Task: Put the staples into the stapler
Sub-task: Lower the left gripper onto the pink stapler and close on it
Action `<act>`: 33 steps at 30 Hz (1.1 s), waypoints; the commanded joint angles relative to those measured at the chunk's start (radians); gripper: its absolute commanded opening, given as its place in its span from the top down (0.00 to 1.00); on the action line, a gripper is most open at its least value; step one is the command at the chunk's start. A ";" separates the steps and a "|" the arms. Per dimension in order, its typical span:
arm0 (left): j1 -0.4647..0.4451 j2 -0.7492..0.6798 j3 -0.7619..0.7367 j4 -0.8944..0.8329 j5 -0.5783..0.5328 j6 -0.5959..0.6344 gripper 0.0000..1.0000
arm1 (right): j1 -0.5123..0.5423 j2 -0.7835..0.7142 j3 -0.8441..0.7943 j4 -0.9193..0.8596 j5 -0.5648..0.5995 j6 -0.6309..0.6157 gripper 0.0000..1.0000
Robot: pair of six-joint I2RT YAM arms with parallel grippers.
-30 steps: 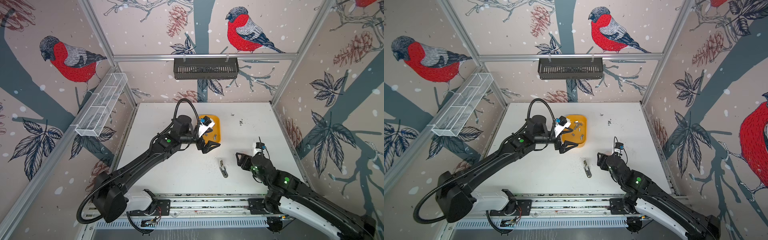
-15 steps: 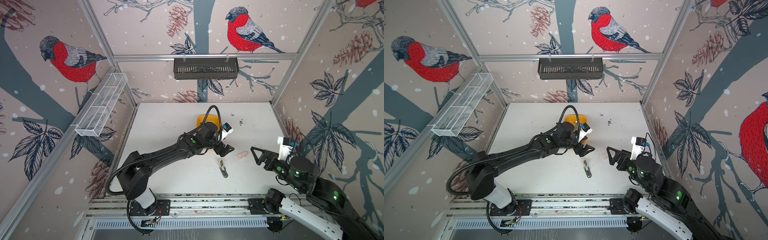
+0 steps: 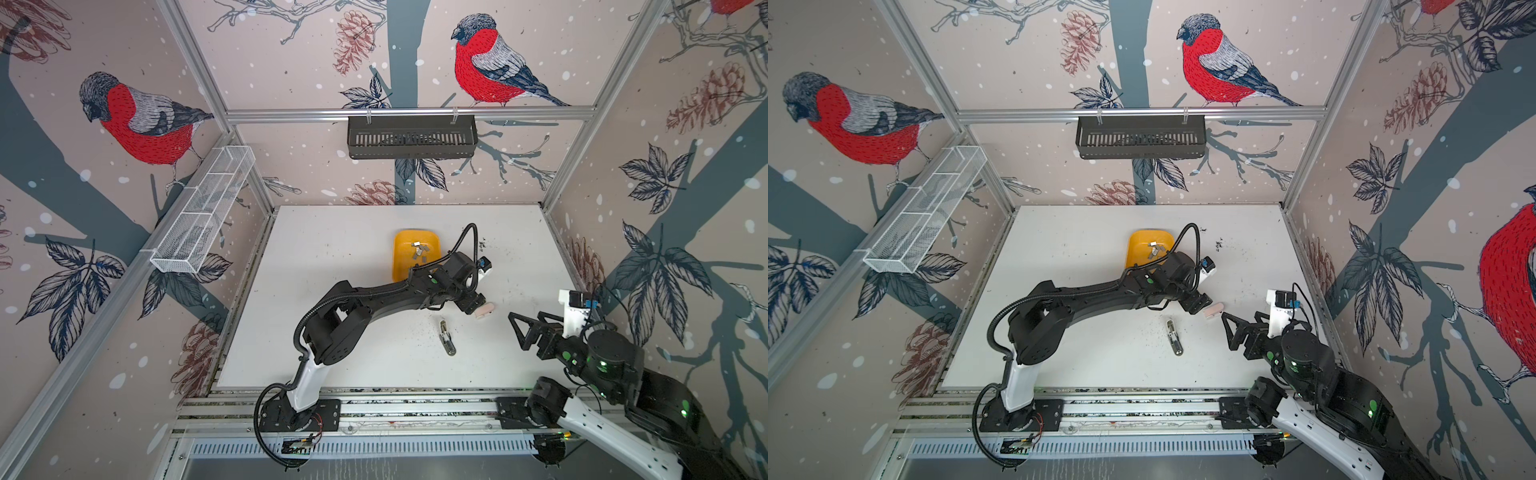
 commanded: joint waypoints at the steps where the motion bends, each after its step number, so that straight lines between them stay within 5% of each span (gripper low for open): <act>1: -0.012 0.054 0.072 -0.064 -0.008 0.042 0.28 | 0.003 -0.019 -0.008 0.025 0.033 -0.016 0.00; 12: -0.055 0.231 0.279 -0.216 0.008 0.058 0.33 | 0.005 0.003 -0.014 0.021 0.035 -0.008 0.00; 24: -0.065 0.279 0.327 -0.220 -0.026 0.047 0.58 | 0.003 0.009 -0.014 0.020 0.035 -0.007 0.00; 33: -0.067 0.304 0.364 -0.235 -0.007 0.053 0.64 | 0.004 0.001 -0.013 0.018 0.038 -0.002 0.00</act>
